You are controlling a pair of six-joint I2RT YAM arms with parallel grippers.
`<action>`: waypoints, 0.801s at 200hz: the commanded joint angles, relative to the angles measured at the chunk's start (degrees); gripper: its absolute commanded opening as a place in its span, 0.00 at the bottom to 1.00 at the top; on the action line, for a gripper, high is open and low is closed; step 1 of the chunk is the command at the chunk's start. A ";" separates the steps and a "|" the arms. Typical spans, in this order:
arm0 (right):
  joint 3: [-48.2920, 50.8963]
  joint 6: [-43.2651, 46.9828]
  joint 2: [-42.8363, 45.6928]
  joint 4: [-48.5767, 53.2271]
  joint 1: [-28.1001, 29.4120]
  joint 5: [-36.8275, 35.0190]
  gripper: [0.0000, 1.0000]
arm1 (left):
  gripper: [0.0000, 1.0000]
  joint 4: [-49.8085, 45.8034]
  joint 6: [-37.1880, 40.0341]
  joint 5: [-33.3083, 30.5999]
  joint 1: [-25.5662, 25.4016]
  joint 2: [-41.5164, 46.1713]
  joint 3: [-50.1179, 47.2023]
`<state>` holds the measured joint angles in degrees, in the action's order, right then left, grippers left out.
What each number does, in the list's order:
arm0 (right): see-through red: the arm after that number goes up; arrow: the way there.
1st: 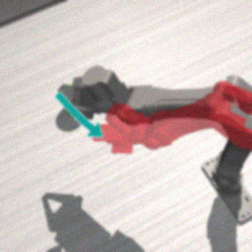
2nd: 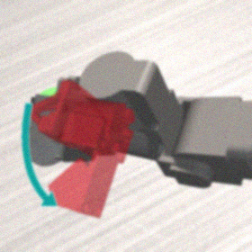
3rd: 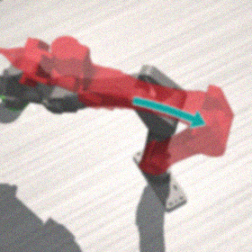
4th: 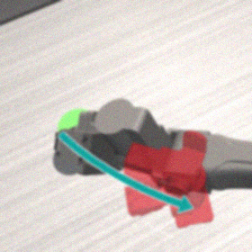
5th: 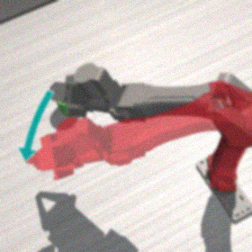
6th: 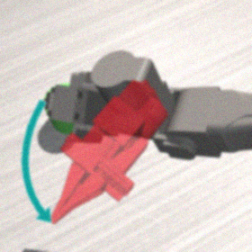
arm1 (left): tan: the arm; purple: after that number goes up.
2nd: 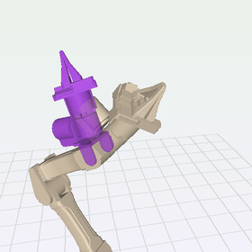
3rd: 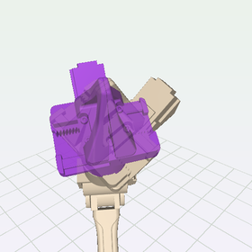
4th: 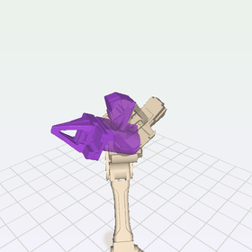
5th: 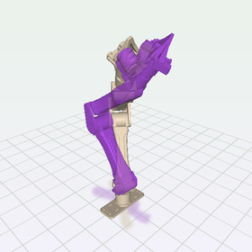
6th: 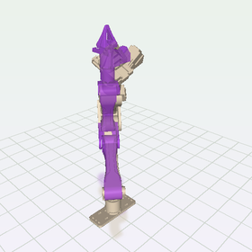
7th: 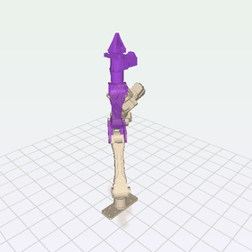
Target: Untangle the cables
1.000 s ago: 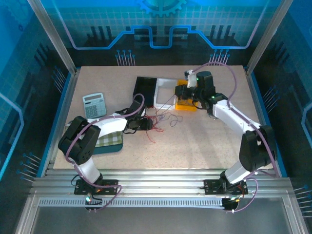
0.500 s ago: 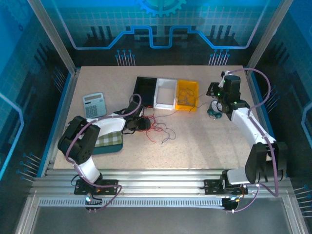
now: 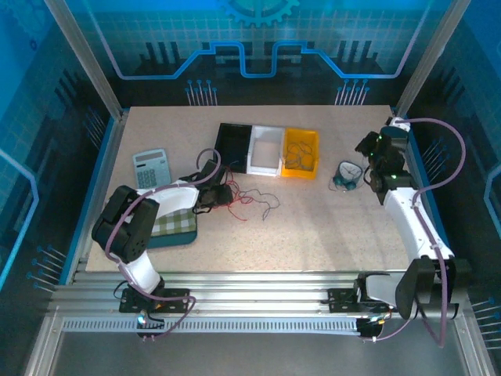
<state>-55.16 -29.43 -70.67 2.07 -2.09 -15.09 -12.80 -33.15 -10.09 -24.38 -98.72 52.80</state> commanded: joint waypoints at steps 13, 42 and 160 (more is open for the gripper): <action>-1.51 1.99 -2.64 -2.32 3.55 9.61 0.00 | 0.61 -4.25 1.21 1.64 0.75 -2.84 1.12; -6.48 4.80 -4.82 -4.99 7.46 18.78 0.00 | 0.61 -4.49 2.28 2.27 -0.24 -4.14 3.13; -38.28 4.16 -26.76 -8.43 16.05 31.37 0.03 | 0.61 -6.18 3.61 -0.26 -2.23 -4.88 4.95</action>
<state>-89.21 -25.28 -92.36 -5.52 12.71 14.22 -16.32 -30.04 -10.79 -25.89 -102.30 57.63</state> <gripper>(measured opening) 0.042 0.610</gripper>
